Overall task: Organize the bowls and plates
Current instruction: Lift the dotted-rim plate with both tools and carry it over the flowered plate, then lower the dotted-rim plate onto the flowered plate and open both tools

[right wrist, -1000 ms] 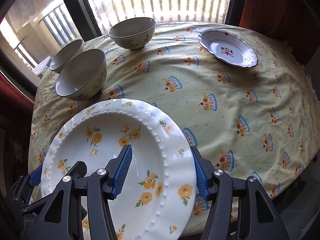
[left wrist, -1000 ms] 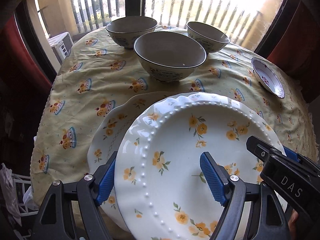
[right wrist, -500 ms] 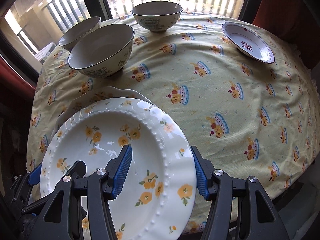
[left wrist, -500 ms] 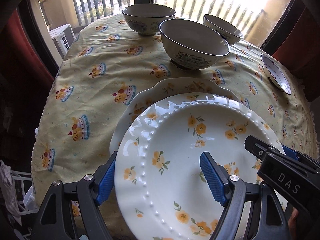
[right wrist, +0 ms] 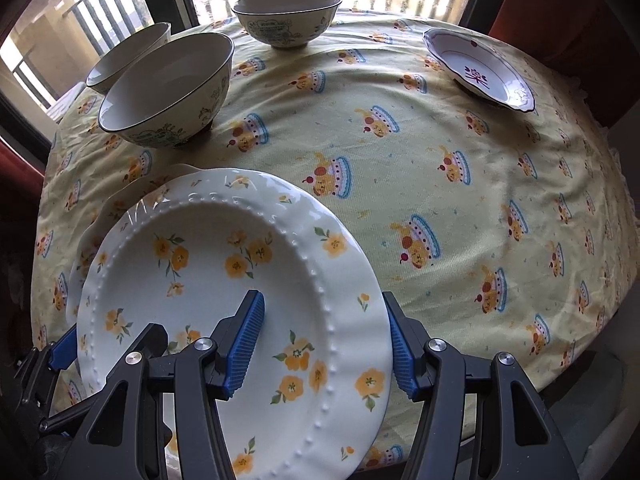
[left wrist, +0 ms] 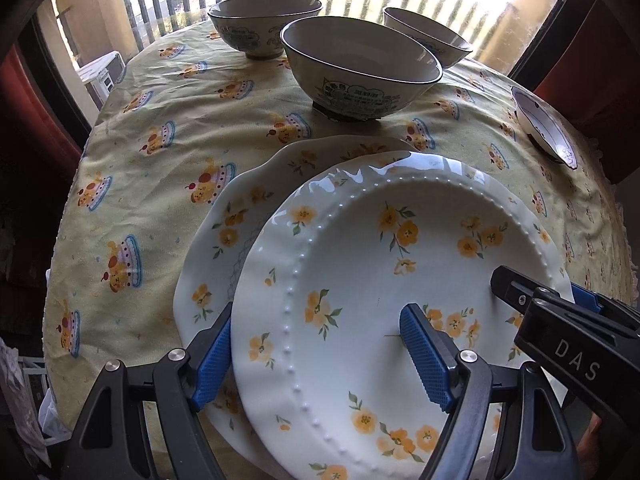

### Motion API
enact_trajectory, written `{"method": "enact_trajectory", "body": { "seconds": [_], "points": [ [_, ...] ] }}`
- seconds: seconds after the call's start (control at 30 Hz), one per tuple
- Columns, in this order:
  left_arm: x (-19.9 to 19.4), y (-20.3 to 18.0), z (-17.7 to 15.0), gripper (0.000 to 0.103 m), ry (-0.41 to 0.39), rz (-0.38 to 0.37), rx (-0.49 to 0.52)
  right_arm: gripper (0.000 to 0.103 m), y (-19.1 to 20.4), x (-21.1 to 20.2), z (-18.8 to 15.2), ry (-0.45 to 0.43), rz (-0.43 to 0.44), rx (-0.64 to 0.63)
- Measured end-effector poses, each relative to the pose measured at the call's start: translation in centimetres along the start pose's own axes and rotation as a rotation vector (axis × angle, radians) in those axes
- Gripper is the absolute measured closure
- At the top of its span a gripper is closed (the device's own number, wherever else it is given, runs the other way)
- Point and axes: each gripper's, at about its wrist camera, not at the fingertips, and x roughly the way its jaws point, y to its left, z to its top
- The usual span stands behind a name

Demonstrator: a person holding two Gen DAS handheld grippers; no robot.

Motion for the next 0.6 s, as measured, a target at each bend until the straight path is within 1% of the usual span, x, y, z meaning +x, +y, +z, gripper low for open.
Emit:
{"method": "enact_trajectory", "body": {
  "seconds": [0.23,0.37,0.47,0.53,0.6],
  "points": [
    [0.51,-0.87,0.12,0.022,-0.002,0.047,0.004,0.041,-0.31,0.24,0.21,0.006,0.004,0.0],
    [0.75,-1.07,0.31,0.017,0.002,0.066,-0.006,0.041,-0.23,0.34,0.22,0.003,0.019,-0.011],
    [0.79,-0.94,0.51,0.014,0.025,0.06,-0.013,0.041,-0.3,0.44,0.16,0.01,0.03,-0.017],
    [0.82,-1.03,0.69,0.013,0.034,0.072,-0.006,0.041,-0.38,0.55,0.19,0.023,0.037,-0.02],
    [0.81,-1.12,0.87,0.012,0.039,0.095,0.004,0.041,-0.35,0.47,0.35,0.016,0.015,-0.042]
  ]
}}
